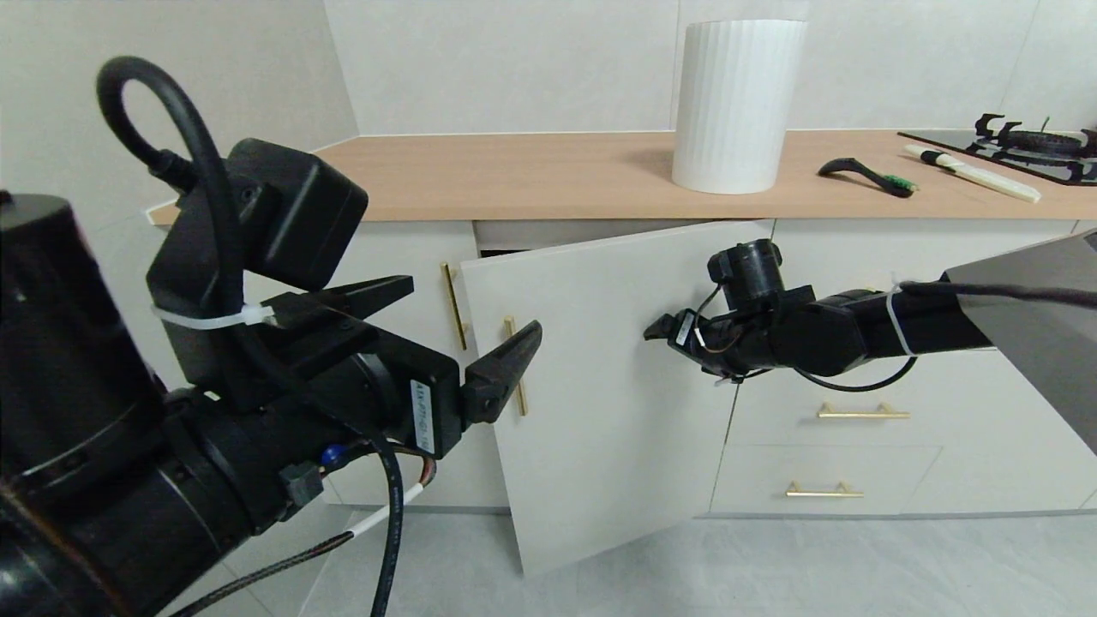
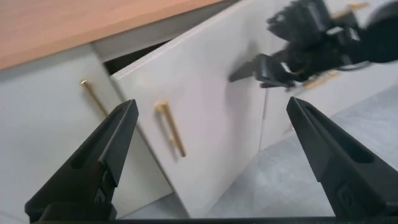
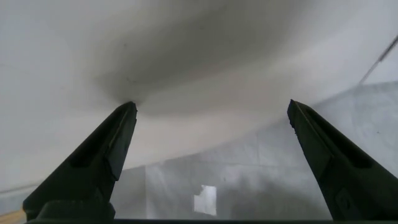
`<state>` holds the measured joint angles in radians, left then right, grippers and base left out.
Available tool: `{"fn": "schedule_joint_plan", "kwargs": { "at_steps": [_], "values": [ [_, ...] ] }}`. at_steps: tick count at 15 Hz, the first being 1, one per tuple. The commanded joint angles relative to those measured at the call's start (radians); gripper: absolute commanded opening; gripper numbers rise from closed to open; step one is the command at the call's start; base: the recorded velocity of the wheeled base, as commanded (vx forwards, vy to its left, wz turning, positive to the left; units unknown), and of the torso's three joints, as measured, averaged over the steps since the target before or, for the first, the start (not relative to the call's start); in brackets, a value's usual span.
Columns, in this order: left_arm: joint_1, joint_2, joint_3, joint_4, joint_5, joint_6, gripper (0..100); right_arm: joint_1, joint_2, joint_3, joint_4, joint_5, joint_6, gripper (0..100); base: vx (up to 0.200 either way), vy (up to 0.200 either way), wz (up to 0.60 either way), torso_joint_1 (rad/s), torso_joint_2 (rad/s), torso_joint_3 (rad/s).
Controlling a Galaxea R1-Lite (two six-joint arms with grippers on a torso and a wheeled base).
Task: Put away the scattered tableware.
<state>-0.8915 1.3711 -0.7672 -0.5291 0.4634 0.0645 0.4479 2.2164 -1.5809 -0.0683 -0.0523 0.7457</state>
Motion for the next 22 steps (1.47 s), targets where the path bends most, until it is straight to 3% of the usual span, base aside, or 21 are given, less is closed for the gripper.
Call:
{"fn": "schedule_joint_plan", "kwargs": {
  "at_steps": [1,3,11,16,17,19,22],
  "values": [
    [-0.003,0.000,0.000,0.000,0.000,0.000,100,0.000,0.043,-0.087,-0.004,-0.063,0.044,100,0.000,0.000,0.00,0.000,0.00,0.000],
    [-0.001,-0.001,0.000,0.000,0.001,0.000,100,-0.008,0.083,-0.145,-0.002,-0.115,0.052,100,0.000,0.000,0.00,0.000,0.00,0.000],
    [-0.001,0.002,0.002,0.000,0.000,0.000,100,-0.061,0.166,-0.323,0.002,-0.162,0.053,100,0.000,0.000,0.00,0.000,0.00,0.000],
    [-0.003,0.006,0.005,0.001,0.000,0.000,100,-0.058,0.123,-0.312,0.033,-0.165,0.053,100,0.000,0.000,0.00,0.000,0.00,0.000],
    [-0.001,-0.007,0.003,0.003,0.000,0.003,100,0.008,-0.087,-0.165,0.186,-0.158,0.052,100,0.000,0.000,0.00,0.000,0.00,0.000],
    [0.009,-0.017,0.017,0.005,-0.002,0.001,100,0.055,-0.314,0.002,0.200,-0.165,0.009,100,0.000,0.000,0.00,0.000,0.00,0.000],
    [0.118,-0.090,0.123,0.005,-0.002,-0.018,100,0.060,-0.730,0.357,0.200,-0.165,-0.166,100,0.000,0.000,0.00,0.000,0.00,0.000]
  ]
}}
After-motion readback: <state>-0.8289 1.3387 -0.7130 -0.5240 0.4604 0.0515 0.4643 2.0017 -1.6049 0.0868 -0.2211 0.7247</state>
